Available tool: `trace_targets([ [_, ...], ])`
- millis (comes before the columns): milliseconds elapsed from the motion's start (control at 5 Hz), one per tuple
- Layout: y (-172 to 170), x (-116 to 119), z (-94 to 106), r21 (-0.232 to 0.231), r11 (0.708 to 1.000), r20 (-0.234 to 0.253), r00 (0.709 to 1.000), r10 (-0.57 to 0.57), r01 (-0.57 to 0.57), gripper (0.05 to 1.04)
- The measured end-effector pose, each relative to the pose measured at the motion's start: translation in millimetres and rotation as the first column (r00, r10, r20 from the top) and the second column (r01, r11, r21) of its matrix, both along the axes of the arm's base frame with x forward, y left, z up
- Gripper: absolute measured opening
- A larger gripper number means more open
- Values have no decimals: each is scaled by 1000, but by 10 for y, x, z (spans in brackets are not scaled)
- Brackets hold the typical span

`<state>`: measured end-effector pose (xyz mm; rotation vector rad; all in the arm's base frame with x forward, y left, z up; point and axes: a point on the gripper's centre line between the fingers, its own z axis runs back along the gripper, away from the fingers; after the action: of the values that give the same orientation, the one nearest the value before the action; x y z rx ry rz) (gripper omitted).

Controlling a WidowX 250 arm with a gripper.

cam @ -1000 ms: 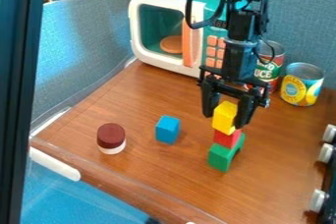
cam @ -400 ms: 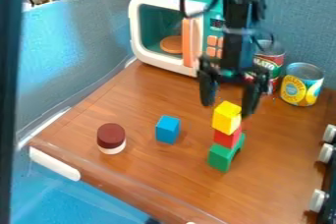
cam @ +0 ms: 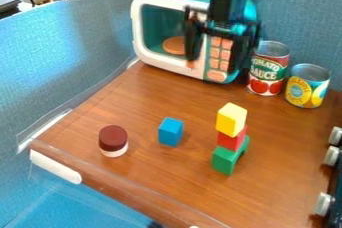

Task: Put the yellow block on top of the red block

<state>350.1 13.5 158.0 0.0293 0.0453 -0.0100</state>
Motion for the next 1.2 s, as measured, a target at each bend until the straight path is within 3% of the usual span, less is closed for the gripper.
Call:
trace_targets([
  [200, 157, -43, -206, -117, 993, 20, 999, 33, -30, 1000],
  [400, 666, -218, -493, -119, 988, 31, 994, 103, -98, 1000],
  [600, 766, -270, -501, -123, 983, 15, 991, 136, -133, 1000],
  [1000, 764, -228, -669, -76, 990, -25, 993, 117, -119, 1000],
  [1200, 616, -99, -644, -63, 996, -2, 998, 62, -62, 1000],
])
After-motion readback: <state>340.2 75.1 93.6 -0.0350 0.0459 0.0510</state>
